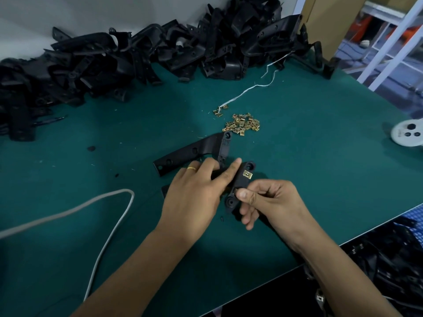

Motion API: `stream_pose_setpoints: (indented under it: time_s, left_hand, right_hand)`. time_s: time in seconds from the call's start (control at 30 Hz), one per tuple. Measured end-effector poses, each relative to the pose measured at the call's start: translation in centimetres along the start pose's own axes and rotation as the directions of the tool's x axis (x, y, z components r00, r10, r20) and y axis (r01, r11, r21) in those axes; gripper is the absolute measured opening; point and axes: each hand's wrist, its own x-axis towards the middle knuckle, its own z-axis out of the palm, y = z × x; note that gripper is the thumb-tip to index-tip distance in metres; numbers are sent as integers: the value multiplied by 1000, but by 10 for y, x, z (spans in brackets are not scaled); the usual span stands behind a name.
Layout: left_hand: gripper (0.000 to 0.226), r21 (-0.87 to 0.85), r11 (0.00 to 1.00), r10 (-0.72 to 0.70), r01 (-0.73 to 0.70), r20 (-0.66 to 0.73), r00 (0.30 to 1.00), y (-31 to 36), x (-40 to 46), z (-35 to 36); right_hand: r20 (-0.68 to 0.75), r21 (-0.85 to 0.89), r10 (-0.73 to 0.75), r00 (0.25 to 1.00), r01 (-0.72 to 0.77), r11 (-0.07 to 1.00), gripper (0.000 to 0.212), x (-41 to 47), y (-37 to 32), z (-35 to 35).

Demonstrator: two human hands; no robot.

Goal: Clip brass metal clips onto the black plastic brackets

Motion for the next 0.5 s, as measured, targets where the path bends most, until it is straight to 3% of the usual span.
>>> stream_pose_setpoints:
  time_s: [0.2,0.33,0.4,0.5]
  left_hand:
    - [75,77,996,-39,43,-53,998,6,-1,1]
    - [69,45,992,121,-117,-81,989,1,-3,-1]
    - [72,53,994,102,-97,-122,987,-10,-1,-1]
    - [82,-7,997,-72,72,-187,980,-33,4,6]
  right_hand:
    - [22,37,38,999,-39,999,27,-1,-6,-5]
    - [-122,-4,-109,987,109,994,27,-29,-6,-13]
    - [-333,-22,-202,921,207,978,27,-62,-3,-32]
    - [-698,111,-204,686,385,916,21,-130,1,-77]
